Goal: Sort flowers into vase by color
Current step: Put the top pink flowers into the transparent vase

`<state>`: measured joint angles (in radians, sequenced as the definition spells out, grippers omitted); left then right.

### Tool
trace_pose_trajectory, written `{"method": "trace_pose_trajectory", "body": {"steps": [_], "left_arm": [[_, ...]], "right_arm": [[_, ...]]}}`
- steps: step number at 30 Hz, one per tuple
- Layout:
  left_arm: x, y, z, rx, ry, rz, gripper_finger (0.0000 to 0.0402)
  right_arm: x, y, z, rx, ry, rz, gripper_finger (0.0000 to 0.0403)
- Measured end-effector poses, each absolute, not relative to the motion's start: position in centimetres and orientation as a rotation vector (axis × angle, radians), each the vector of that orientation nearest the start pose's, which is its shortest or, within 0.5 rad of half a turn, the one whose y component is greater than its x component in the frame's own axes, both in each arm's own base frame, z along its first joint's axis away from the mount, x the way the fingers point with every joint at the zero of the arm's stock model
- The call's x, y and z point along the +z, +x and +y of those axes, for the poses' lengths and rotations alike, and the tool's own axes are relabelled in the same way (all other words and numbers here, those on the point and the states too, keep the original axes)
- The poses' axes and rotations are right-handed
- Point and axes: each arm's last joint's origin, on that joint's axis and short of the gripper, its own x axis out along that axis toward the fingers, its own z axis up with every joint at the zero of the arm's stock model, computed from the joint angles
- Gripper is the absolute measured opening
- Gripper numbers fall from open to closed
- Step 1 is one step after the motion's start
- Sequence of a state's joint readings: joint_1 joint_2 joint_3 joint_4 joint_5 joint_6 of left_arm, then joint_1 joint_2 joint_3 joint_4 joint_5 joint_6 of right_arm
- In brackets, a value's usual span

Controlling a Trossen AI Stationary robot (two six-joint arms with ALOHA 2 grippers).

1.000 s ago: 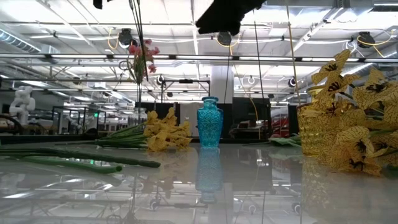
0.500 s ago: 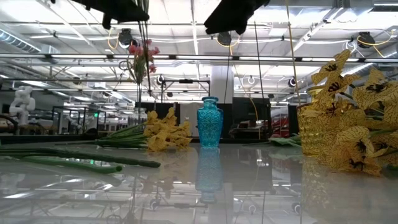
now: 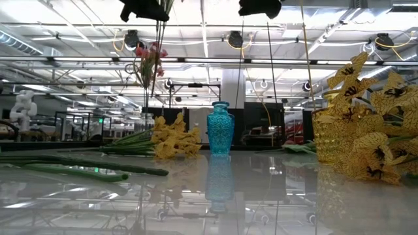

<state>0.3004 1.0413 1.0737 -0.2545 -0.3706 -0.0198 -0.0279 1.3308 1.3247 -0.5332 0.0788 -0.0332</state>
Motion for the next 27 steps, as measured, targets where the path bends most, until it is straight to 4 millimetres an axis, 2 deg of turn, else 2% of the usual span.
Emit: {"method": "trace_pose_trajectory", "body": {"steps": [9, 21, 27], "left_arm": [[36.4, 21.6, 9.3, 0.722, -0.046, 0.311, 0.0015], [34.8, 22.9, 10.7, 0.734, -0.029, 0.388, 0.0015], [34.7, 23.1, 10.8, 0.737, -0.029, 0.387, 0.0015]], "right_arm": [[36.9, 28.6, 0.2, -0.049, -0.064, 0.536, 0.0164], [36.9, 28.6, 0.2, -0.047, -0.076, 0.536, 0.0164], [36.9, 28.6, 0.2, -0.047, -0.076, 0.536, 0.0164]]}}
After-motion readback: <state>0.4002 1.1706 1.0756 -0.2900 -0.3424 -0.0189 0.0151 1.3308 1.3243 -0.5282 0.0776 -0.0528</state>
